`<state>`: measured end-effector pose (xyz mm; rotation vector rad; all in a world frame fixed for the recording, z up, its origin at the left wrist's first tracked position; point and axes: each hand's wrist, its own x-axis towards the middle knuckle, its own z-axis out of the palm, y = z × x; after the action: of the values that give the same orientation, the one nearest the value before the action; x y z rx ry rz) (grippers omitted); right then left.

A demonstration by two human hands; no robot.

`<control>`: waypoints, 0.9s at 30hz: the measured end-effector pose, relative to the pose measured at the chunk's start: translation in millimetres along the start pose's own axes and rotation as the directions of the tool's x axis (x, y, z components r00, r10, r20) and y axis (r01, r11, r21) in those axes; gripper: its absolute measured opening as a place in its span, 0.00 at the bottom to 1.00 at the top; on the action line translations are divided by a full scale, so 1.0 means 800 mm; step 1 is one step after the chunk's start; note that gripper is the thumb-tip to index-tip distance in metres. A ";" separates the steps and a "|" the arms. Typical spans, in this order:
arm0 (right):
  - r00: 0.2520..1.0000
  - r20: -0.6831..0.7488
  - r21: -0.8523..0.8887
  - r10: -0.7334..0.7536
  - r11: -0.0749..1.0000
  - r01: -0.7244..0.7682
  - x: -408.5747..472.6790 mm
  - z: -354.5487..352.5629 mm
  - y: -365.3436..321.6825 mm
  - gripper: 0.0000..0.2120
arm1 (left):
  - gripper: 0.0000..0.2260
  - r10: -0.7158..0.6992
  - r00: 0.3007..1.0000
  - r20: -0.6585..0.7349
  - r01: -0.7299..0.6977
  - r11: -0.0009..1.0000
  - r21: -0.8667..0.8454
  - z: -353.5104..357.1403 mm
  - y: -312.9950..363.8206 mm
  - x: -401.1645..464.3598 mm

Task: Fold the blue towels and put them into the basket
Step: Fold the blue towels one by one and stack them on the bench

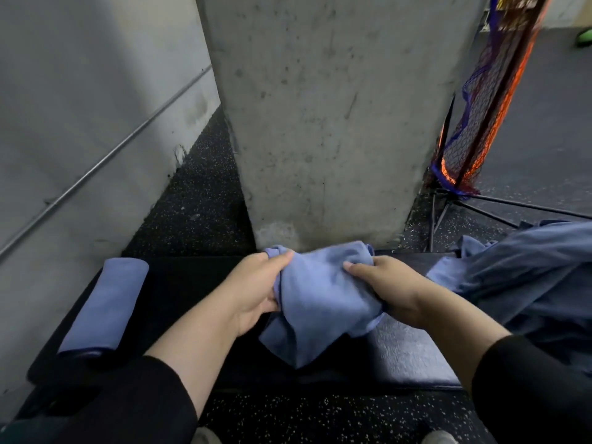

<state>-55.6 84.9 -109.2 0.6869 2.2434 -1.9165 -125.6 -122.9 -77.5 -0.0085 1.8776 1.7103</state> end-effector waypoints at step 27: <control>0.996 -0.040 0.536 0.077 0.843 -0.044 0.040 -0.014 0.002 0.28 | 0.17 -0.119 0.968 -0.221 0.046 0.950 -0.308 -0.002 -0.016 0.060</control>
<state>-81.0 104.2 -120.1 0.8709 1.6722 -2.5416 -160.7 -108.9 -109.4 -0.4247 1.7302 1.9911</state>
